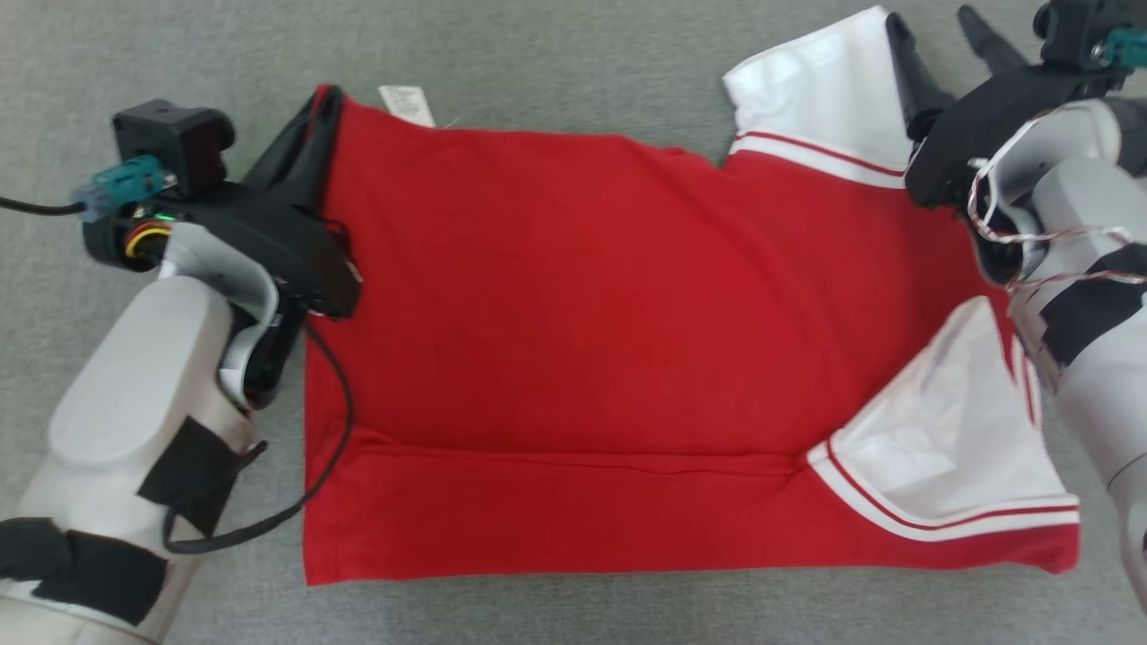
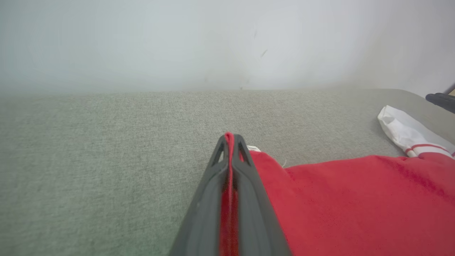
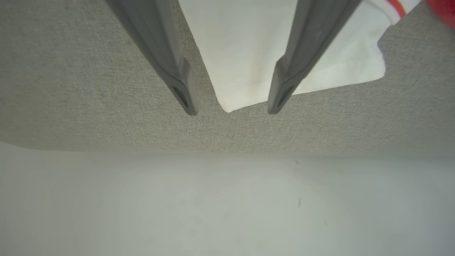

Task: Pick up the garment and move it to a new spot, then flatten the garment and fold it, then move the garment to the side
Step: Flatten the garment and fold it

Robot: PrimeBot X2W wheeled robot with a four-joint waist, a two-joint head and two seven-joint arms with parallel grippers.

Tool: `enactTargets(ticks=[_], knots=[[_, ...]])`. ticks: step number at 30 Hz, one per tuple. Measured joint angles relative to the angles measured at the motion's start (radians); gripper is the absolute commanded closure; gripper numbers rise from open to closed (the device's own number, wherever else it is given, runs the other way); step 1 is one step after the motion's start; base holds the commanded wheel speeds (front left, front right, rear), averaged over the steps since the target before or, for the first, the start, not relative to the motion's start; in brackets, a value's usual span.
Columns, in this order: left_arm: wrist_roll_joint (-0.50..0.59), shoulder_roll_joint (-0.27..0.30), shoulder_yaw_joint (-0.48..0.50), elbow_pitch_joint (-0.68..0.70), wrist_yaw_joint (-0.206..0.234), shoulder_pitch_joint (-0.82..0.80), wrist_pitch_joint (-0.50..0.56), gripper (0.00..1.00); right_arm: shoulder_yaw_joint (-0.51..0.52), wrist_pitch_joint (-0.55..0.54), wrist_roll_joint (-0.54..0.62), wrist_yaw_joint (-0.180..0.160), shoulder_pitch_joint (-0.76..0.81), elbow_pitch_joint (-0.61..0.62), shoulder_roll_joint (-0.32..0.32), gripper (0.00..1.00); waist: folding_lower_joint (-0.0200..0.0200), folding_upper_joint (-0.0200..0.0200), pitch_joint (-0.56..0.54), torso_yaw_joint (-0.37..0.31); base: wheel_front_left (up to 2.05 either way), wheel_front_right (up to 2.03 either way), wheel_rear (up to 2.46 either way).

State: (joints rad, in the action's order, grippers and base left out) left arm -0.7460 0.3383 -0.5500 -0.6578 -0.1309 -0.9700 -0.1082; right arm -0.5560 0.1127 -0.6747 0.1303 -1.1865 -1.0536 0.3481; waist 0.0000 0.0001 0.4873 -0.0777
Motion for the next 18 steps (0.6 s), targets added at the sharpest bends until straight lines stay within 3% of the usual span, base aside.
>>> enactTargets(ticks=[5, 13, 14, 15, 18], knots=[[0.007, -0.037, -0.033, 0.006, 0.000, -0.022, -0.033, 1.00, -0.009, -0.029, 0.006, 0.000, -0.068, -0.103, 0.013, 0.00, 0.0001, 0.0000, 0.034, 0.051, 0.00, 0.00, 0.00], [0.006, -0.052, -0.063, 0.010, 0.000, -0.039, -0.063, 1.00, -0.025, -0.044, 0.006, 0.000, -0.108, -0.169, 0.022, 0.00, 0.0000, 0.0000, 0.074, 0.094, 0.00, 0.00, 0.00], [0.006, -0.052, -0.064, 0.009, 0.000, -0.040, -0.067, 1.00, -0.027, -0.048, 0.006, 0.000, -0.114, -0.175, 0.023, 0.33, 0.0000, 0.0000, 0.079, 0.098, 0.00, 0.00, 0.00], [0.004, -0.052, -0.066, 0.008, 0.000, -0.040, -0.068, 1.00, -0.028, -0.055, 0.006, 0.000, -0.123, -0.182, 0.023, 1.00, 0.0000, 0.0000, 0.083, 0.102, 0.00, 0.00, 0.00], [-0.004, -0.050, -0.068, 0.007, 0.000, -0.046, -0.075, 1.00, -0.030, -0.049, 0.007, 0.000, -0.140, -0.192, 0.022, 1.00, 0.0000, 0.0000, 0.093, 0.108, 0.00, 0.00, 0.00]])
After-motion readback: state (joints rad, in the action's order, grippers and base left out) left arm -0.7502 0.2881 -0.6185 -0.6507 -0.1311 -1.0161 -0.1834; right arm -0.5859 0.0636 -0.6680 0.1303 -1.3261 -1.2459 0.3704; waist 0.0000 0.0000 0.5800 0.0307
